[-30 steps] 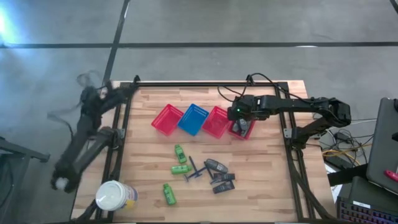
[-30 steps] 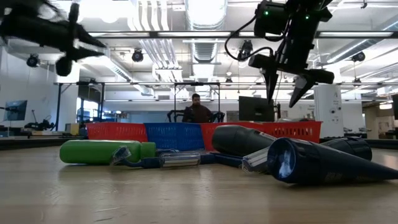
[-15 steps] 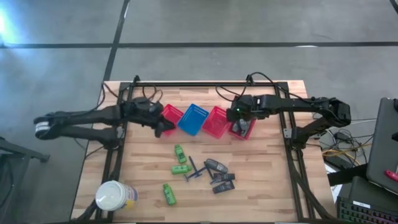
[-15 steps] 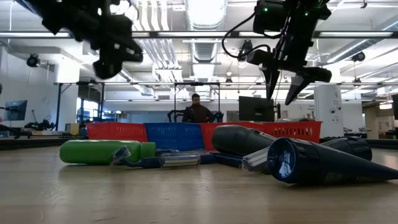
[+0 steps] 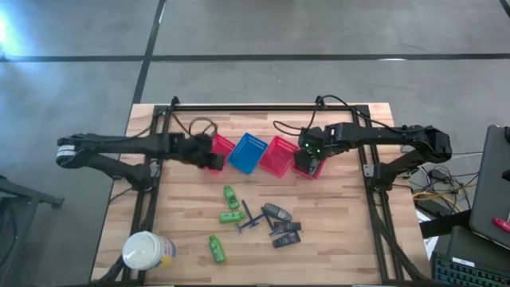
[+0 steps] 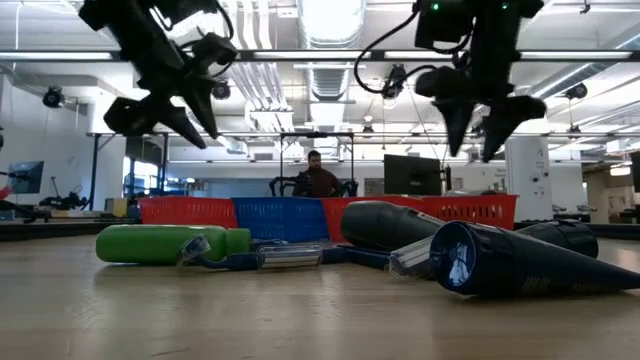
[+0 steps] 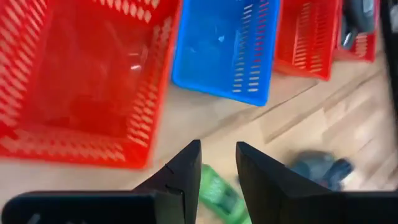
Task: Pick & Place Travel size toiletries
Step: Put the green shampoo into the left red bin
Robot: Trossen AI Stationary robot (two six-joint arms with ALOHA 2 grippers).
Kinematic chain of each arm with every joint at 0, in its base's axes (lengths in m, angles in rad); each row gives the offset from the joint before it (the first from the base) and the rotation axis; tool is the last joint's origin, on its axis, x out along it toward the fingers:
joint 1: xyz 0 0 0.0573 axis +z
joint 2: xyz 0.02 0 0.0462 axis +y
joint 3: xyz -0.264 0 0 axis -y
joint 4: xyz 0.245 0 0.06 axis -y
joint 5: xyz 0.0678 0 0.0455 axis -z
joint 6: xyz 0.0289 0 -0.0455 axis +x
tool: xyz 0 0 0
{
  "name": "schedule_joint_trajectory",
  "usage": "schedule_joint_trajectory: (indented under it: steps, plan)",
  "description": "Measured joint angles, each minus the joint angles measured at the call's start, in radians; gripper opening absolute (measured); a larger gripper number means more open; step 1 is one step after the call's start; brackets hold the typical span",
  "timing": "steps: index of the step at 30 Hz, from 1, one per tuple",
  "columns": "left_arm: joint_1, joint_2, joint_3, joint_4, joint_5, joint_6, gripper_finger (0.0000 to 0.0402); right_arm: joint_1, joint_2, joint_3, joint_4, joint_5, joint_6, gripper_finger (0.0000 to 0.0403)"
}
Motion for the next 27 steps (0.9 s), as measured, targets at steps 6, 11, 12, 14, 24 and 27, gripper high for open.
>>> schedule_joint_trajectory:
  steps: [6,11,12,14,24,27]
  plan:
    - [-0.266,0.114,0.006,0.006,-0.170,-0.416,0.0106,0.054,-0.039,0.019,-0.153,0.059,-0.024,0.0312]
    - [-0.436,0.218,0.029,0.004,-0.311,-0.848,0.0106,0.099,-0.113,0.016,-0.163,0.106,-0.025,0.0338]
    - [-0.448,0.233,0.031,0.008,-0.326,-0.911,0.0106,0.104,-0.125,0.016,-0.162,0.120,-0.024,0.0343]
    - [-0.453,0.267,0.032,0.005,-0.334,-0.948,0.0106,0.107,-0.149,0.015,-0.159,0.151,-0.007,0.0352]
    - [-0.433,0.471,0.114,0.006,-0.240,-0.929,0.0194,0.107,-0.187,0.015,-0.134,0.163,-0.022,0.0358]
    - [-0.424,0.524,0.150,0.006,-0.240,-0.913,0.0239,0.110,-0.170,0.014,-0.133,0.162,-0.026,0.0354]
